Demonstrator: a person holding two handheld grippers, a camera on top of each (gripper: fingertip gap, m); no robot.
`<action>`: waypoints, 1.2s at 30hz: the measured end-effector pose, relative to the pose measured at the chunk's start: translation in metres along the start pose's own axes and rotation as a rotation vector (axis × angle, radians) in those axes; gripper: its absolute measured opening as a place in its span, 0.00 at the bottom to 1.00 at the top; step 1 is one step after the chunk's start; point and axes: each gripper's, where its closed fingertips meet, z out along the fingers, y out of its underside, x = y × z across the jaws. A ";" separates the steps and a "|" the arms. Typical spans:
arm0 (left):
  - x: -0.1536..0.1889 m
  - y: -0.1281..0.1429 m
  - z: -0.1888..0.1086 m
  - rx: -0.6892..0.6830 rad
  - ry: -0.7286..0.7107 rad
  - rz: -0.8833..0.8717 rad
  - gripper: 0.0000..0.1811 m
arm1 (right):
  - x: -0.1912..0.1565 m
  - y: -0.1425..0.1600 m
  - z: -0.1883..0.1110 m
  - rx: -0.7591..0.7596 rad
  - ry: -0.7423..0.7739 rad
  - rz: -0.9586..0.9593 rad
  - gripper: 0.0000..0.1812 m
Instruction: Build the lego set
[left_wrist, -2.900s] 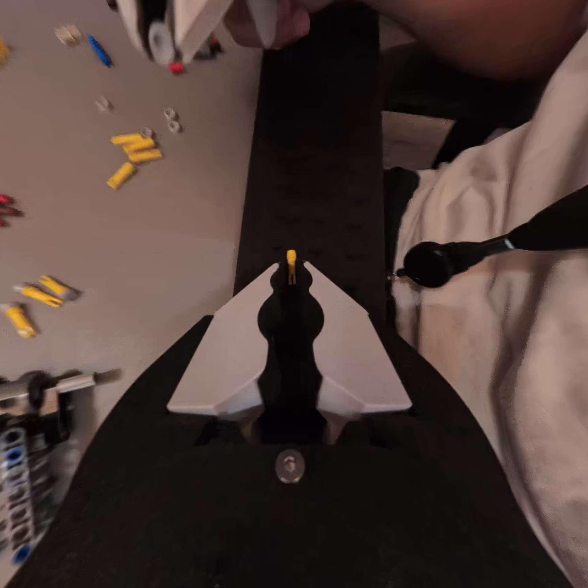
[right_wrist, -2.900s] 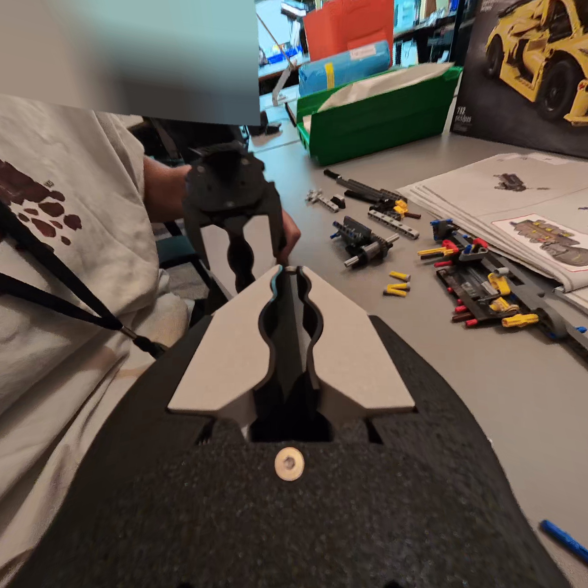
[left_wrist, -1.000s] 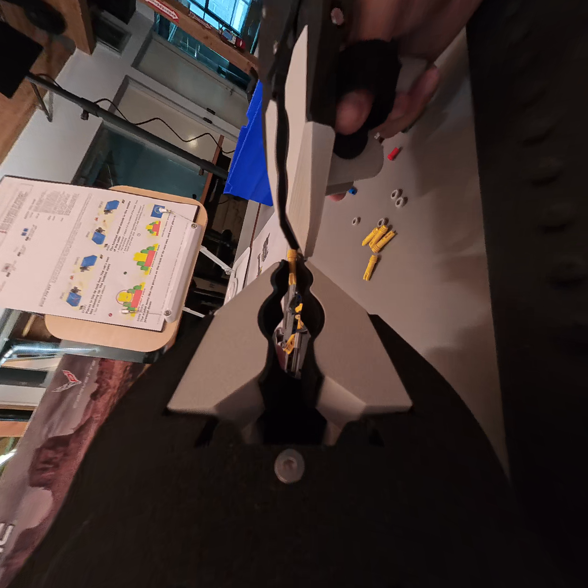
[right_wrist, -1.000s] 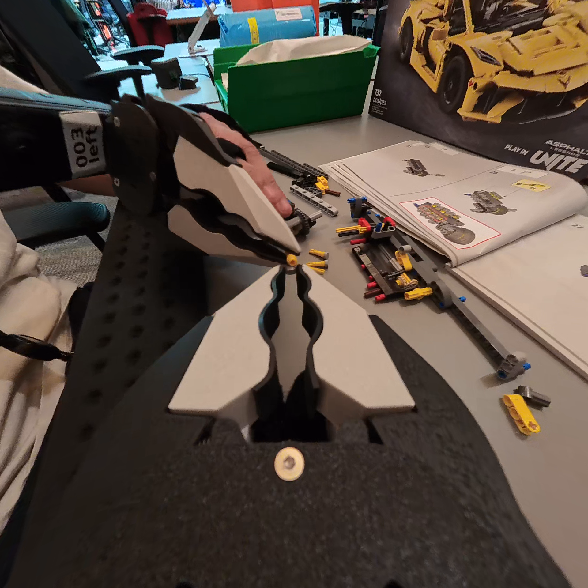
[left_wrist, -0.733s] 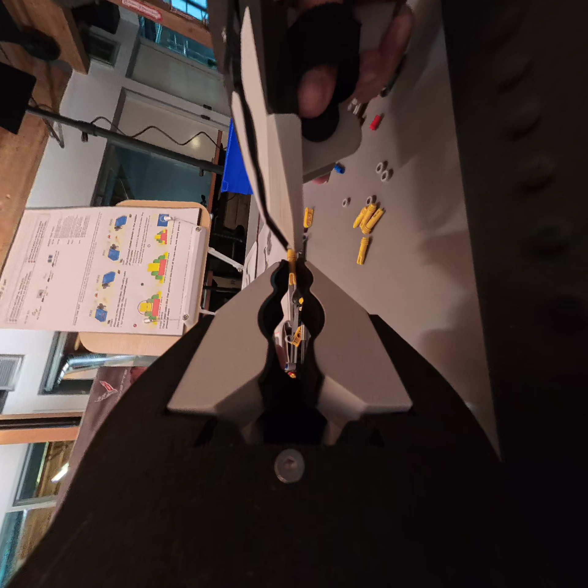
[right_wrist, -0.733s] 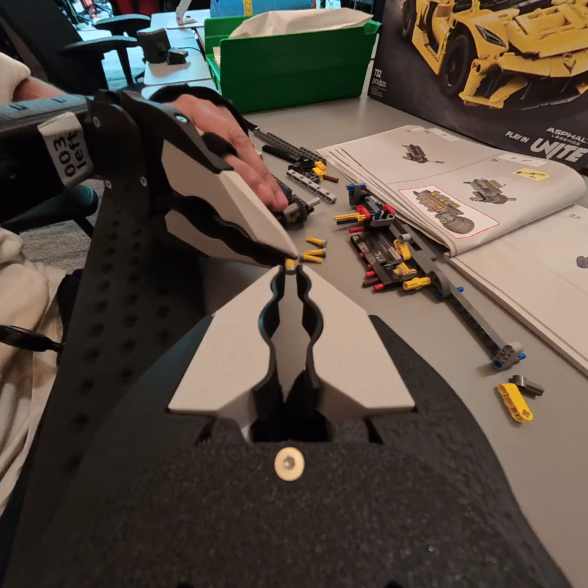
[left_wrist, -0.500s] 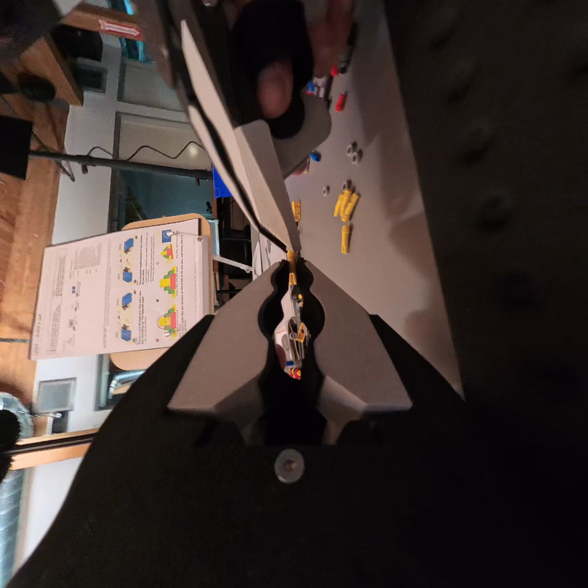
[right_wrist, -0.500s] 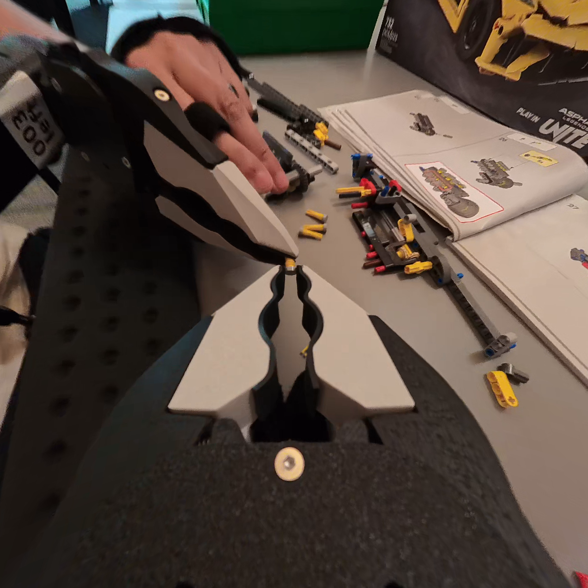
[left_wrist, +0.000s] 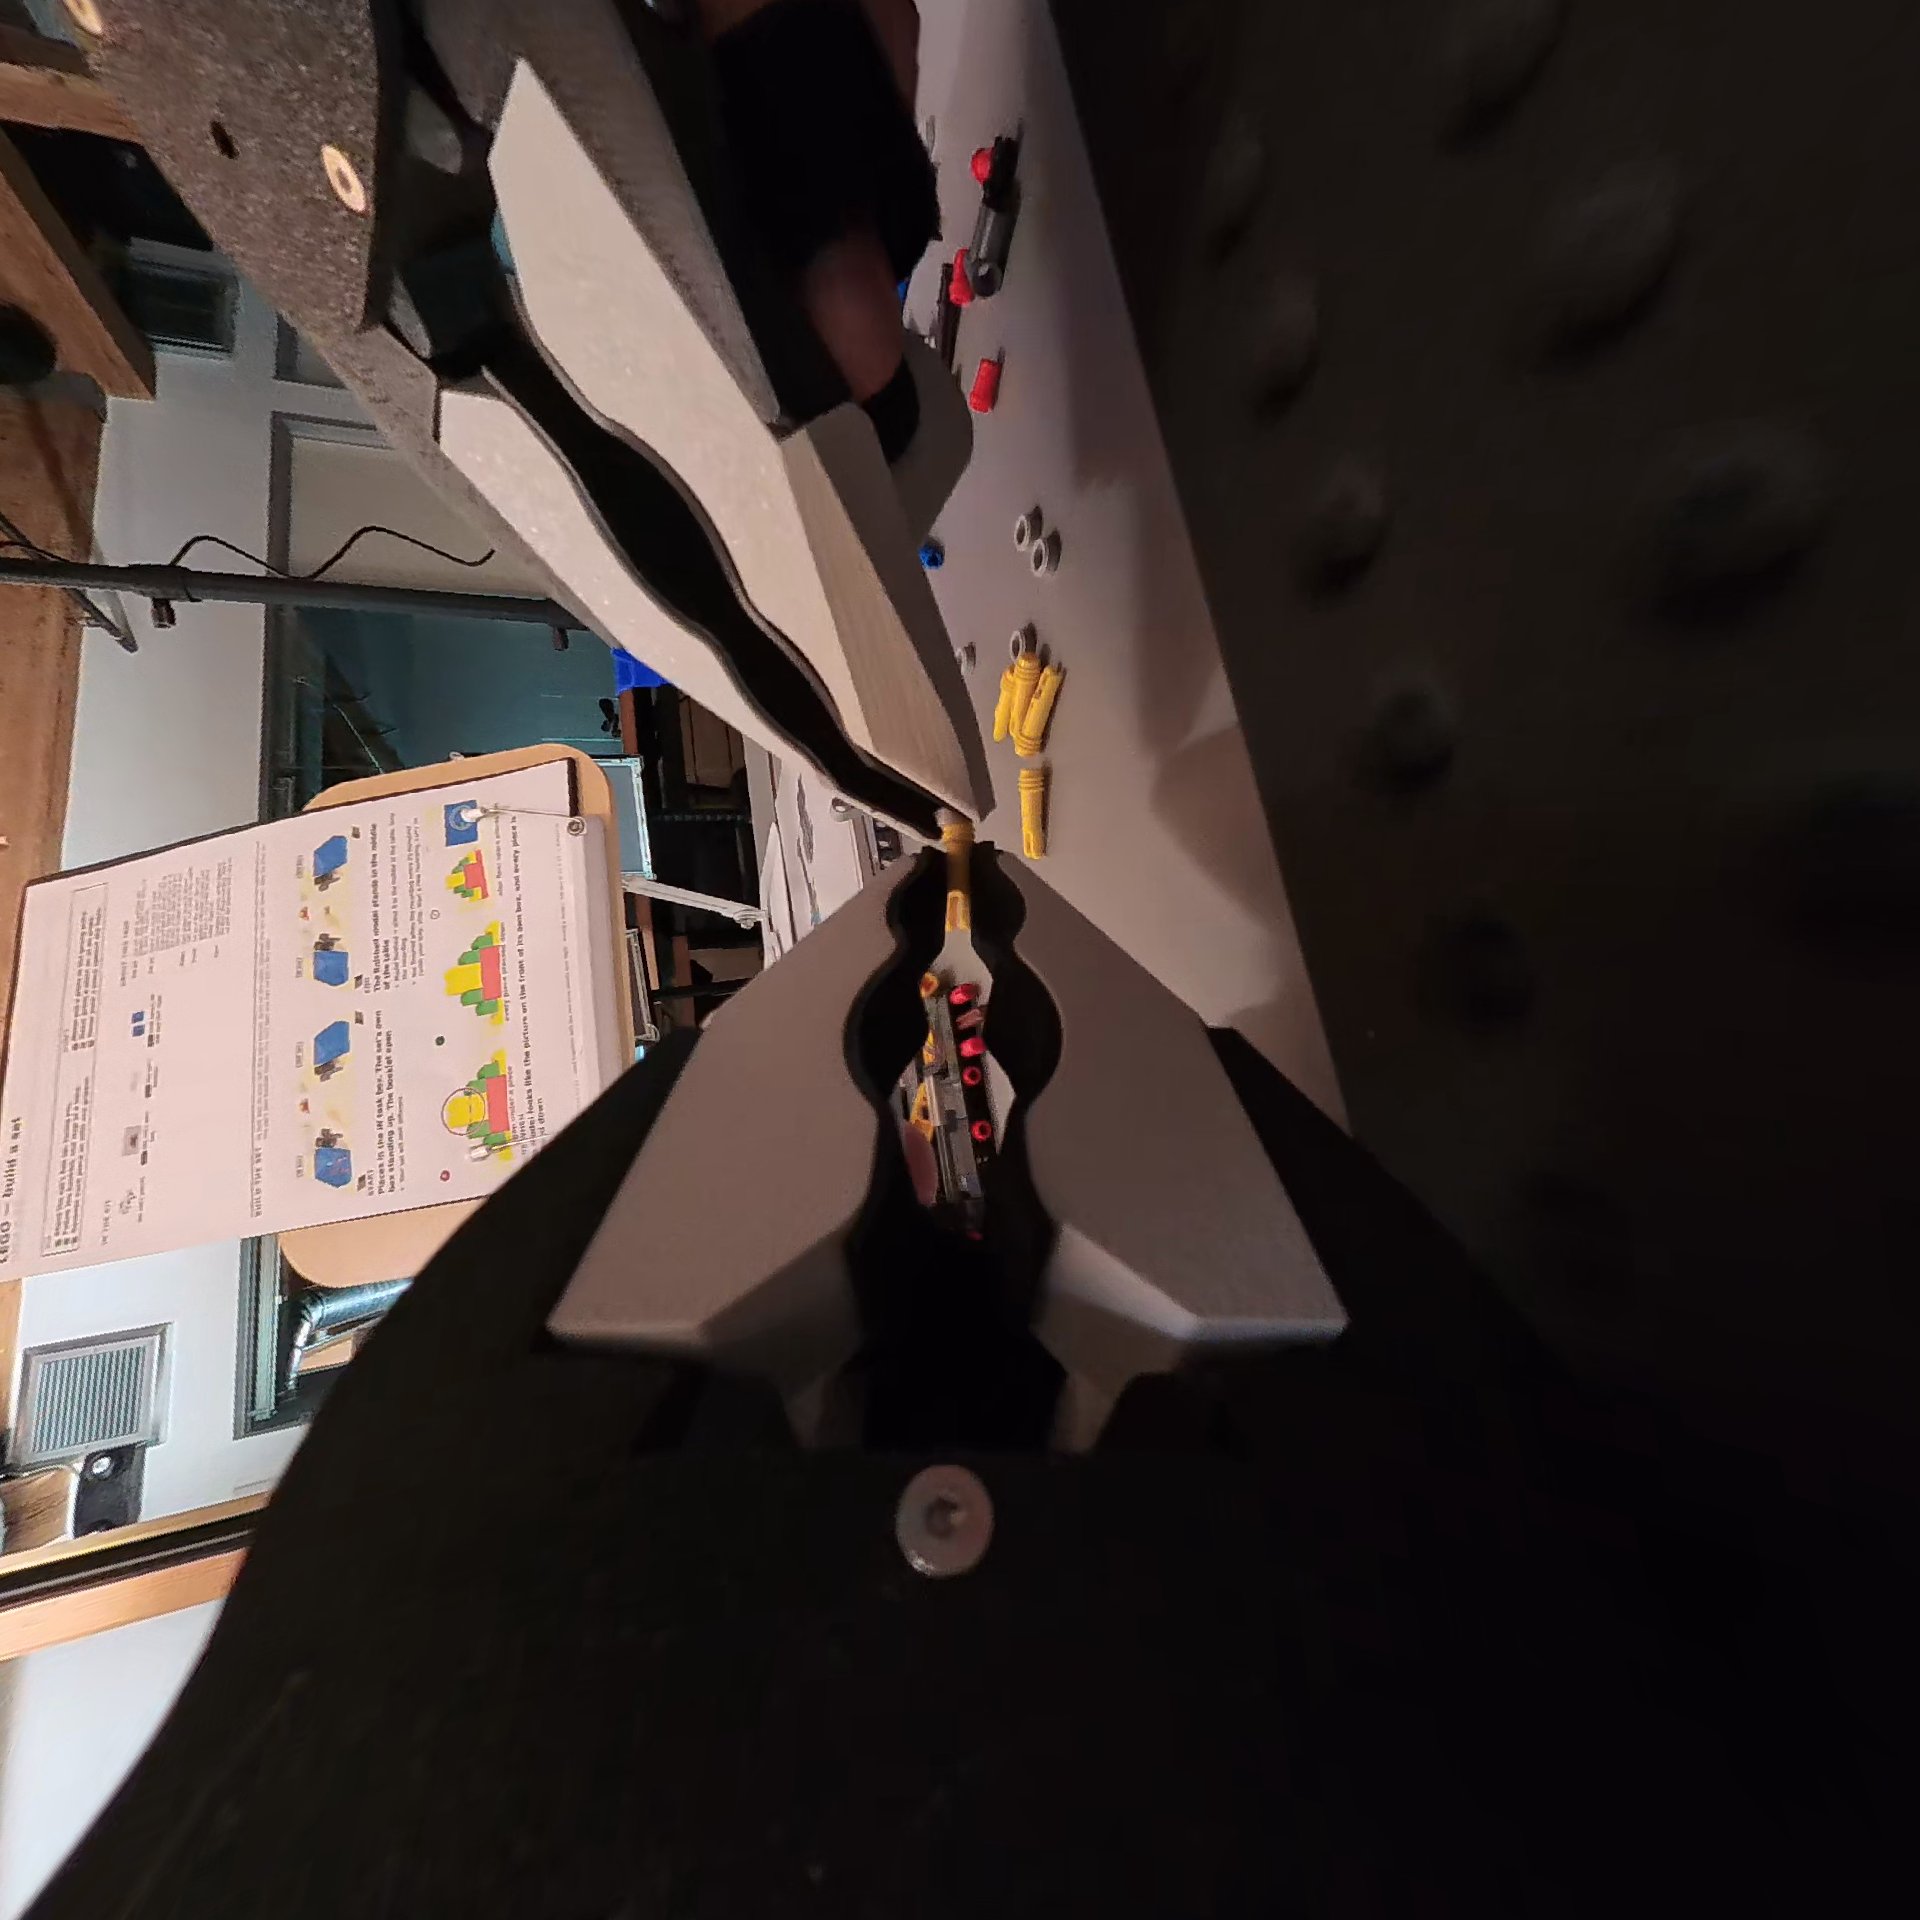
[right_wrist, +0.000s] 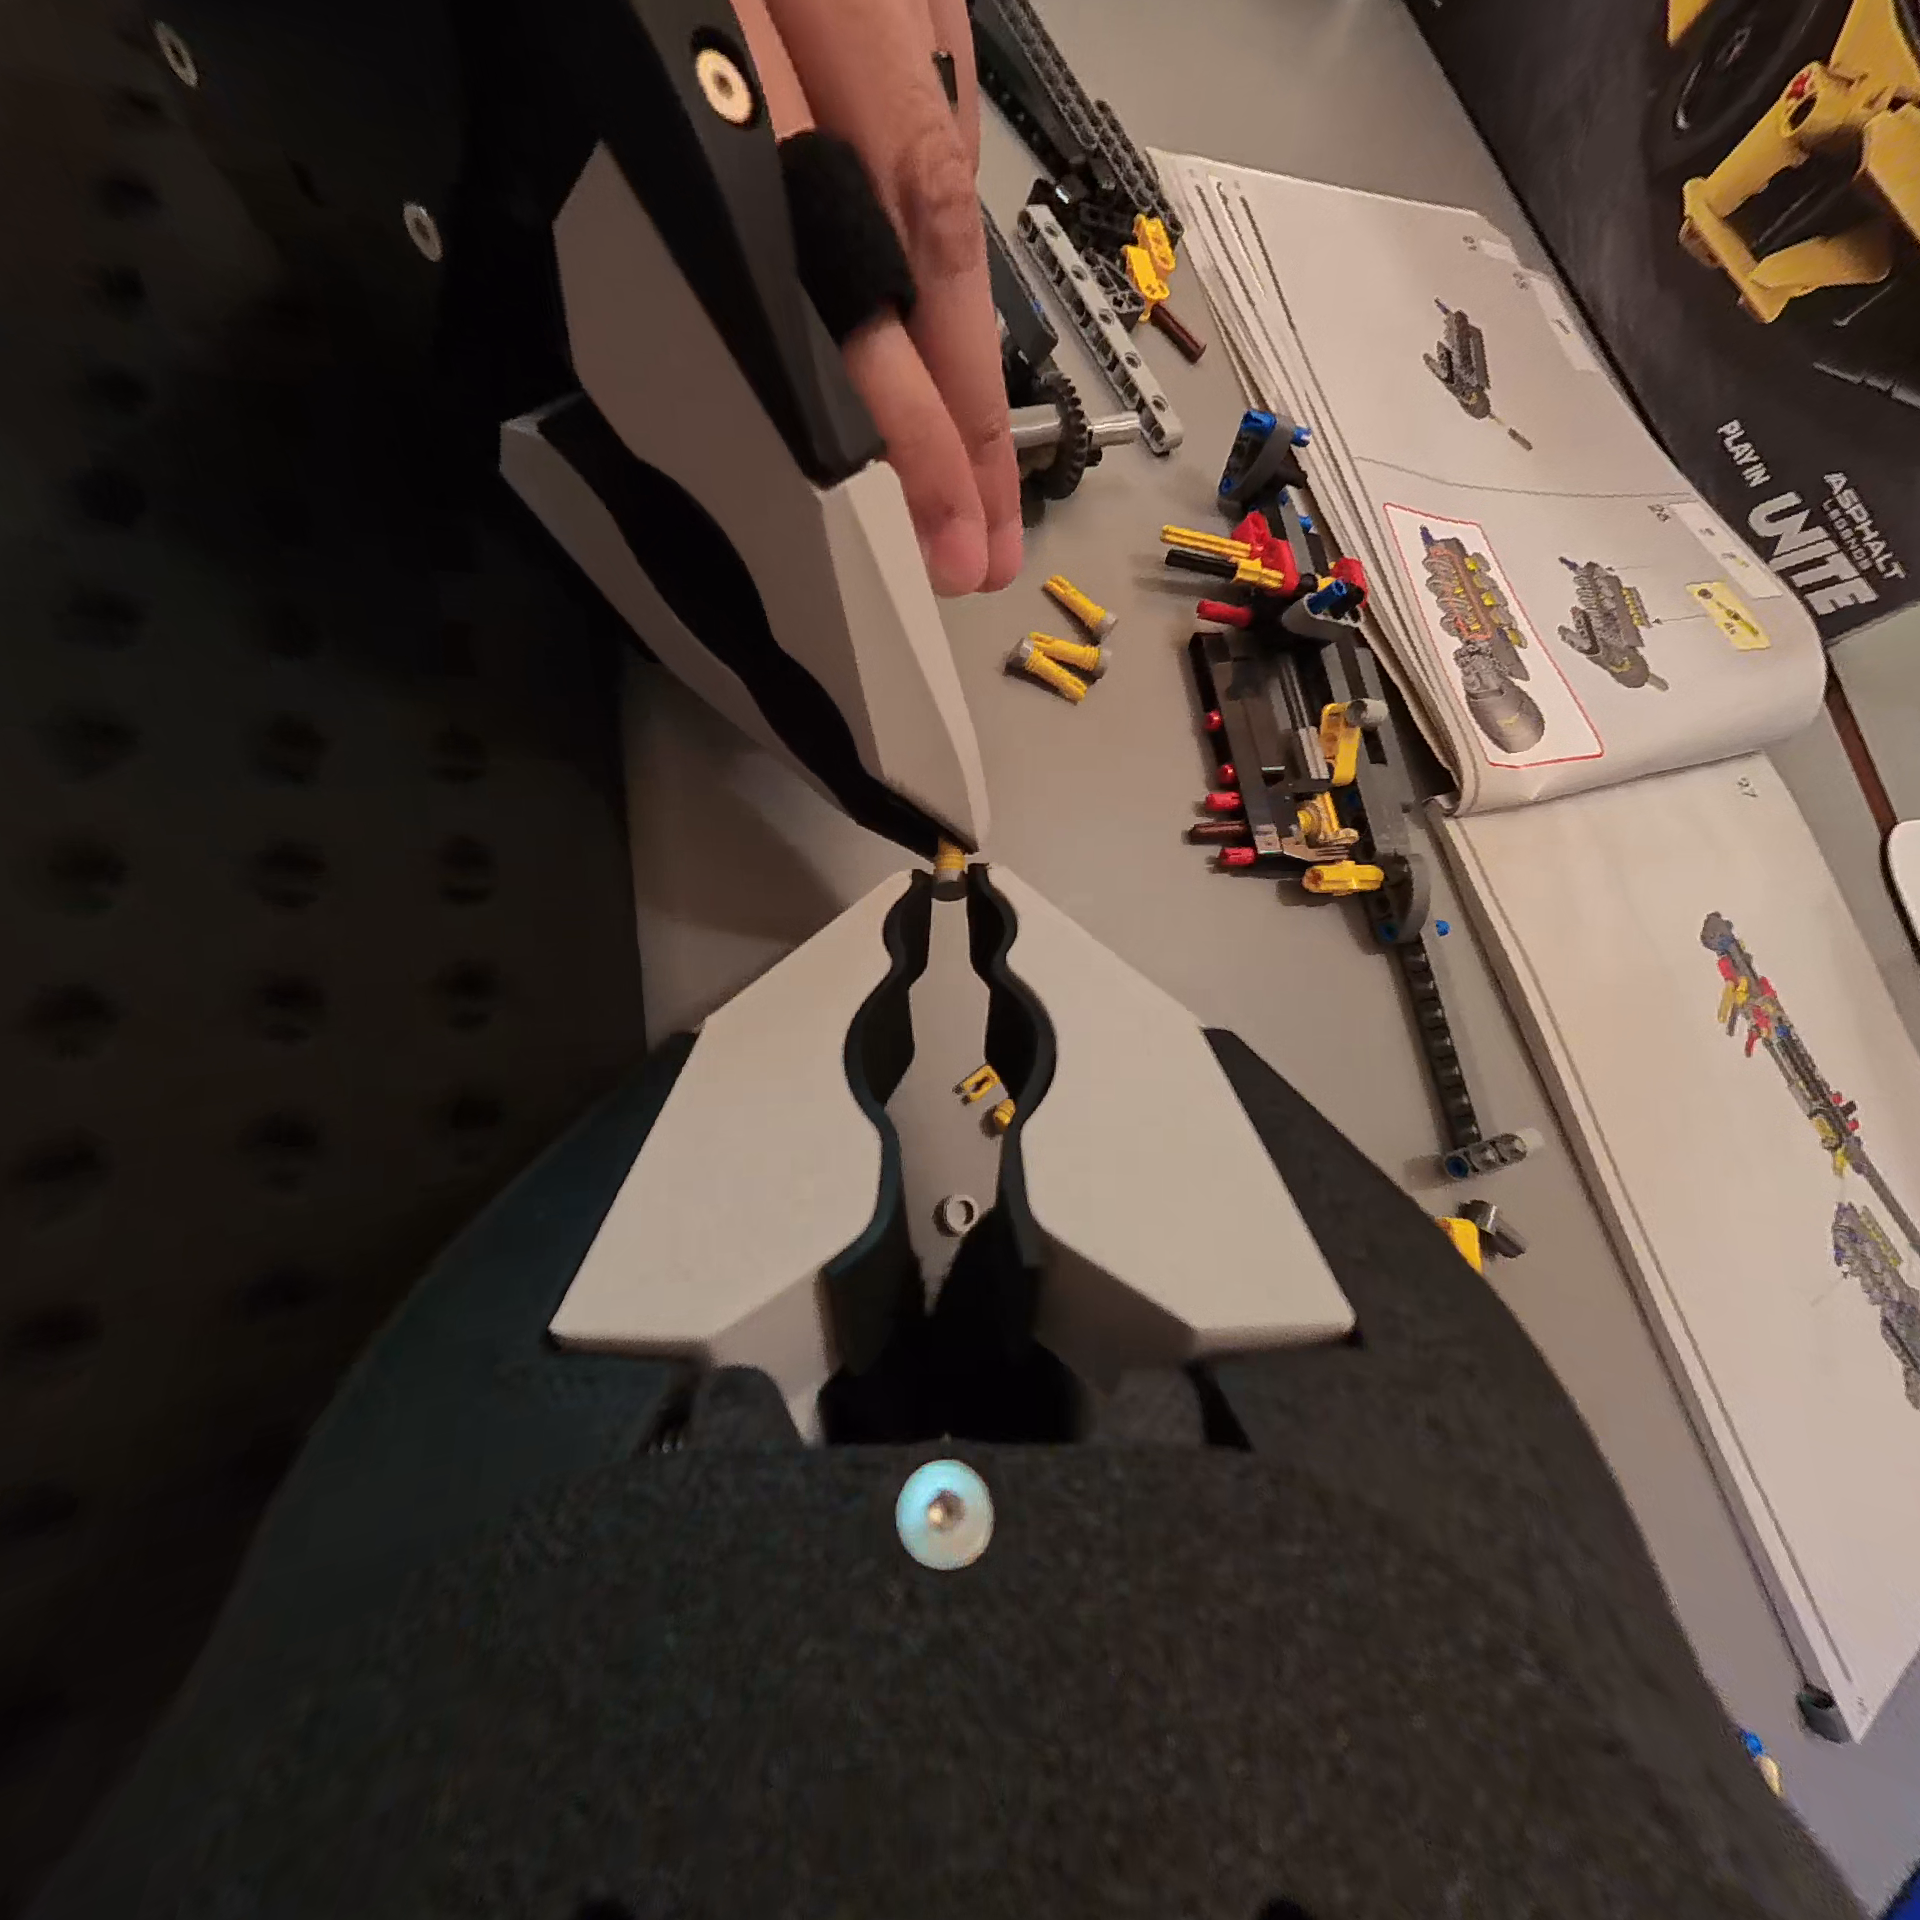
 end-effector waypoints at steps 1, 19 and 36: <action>0.000 0.000 0.000 -0.003 0.002 -0.003 0.02 | 0.000 0.000 0.000 -0.005 -0.001 0.001 0.03; -0.048 -0.008 -0.012 0.112 -0.126 -0.376 0.02 | 0.020 -0.039 -0.032 0.457 -0.165 0.439 0.03; -0.069 -0.016 -0.016 0.295 -0.050 -0.745 0.02 | 0.029 -0.059 -0.049 0.640 -0.185 0.495 0.04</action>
